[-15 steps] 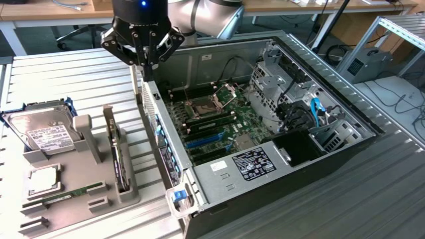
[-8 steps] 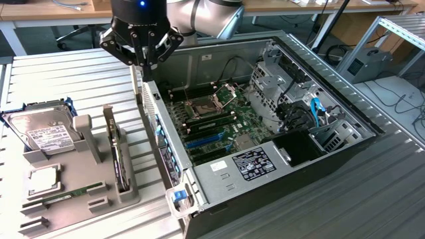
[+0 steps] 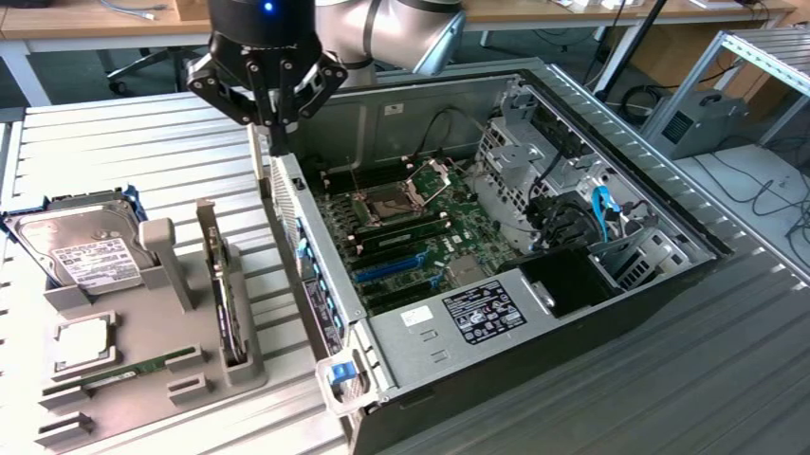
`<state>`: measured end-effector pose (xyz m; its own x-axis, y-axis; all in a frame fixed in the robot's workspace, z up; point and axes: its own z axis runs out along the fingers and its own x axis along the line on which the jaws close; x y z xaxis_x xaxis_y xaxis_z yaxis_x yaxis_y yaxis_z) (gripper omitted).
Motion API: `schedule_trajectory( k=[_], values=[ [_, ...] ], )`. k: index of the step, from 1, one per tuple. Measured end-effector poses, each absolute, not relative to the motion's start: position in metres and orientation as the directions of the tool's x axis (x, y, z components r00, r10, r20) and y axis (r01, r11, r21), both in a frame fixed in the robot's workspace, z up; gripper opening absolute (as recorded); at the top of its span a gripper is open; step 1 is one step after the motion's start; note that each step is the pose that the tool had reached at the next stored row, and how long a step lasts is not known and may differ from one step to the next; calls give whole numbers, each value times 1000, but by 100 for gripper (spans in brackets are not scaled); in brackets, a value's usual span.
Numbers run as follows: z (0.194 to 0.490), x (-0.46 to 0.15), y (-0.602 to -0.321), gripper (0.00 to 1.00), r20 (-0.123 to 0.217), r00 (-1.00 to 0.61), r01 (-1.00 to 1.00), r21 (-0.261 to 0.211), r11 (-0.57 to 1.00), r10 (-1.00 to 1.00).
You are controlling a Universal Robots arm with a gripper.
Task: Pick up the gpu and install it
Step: 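Reach for the gpu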
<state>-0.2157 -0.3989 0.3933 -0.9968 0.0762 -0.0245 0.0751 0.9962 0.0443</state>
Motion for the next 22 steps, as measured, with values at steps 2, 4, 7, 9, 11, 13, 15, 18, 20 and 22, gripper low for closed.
schedule_trajectory(
  k=[2, 4, 7, 9, 11, 13, 15, 18, 20, 22],
  values=[
    [393, -216, -399, 11, -25, -997, 75, 44, 996, 76],
    [393, -217, -399, 11, -24, -997, 75, 44, 996, 76],
    [393, -218, -399, 11, -24, -997, 75, 44, 996, 76],
    [393, -218, -399, 11, -24, -997, 75, 44, 996, 76],
    [393, -219, -399, 11, -24, -997, 75, 44, 996, 76],
    [393, -219, -399, 11, -24, -997, 75, 44, 996, 76],
    [393, -220, -399, 11, -24, -997, 75, 44, 996, 76],
    [393, -221, -399, 11, -24, -997, 75, 44, 996, 76],
    [393, -223, -399, 11, -24, -997, 75, 44, 996, 76],
    [393, -223, -399, 11, -24, -997, 75, 44, 996, 76]
  ],
)
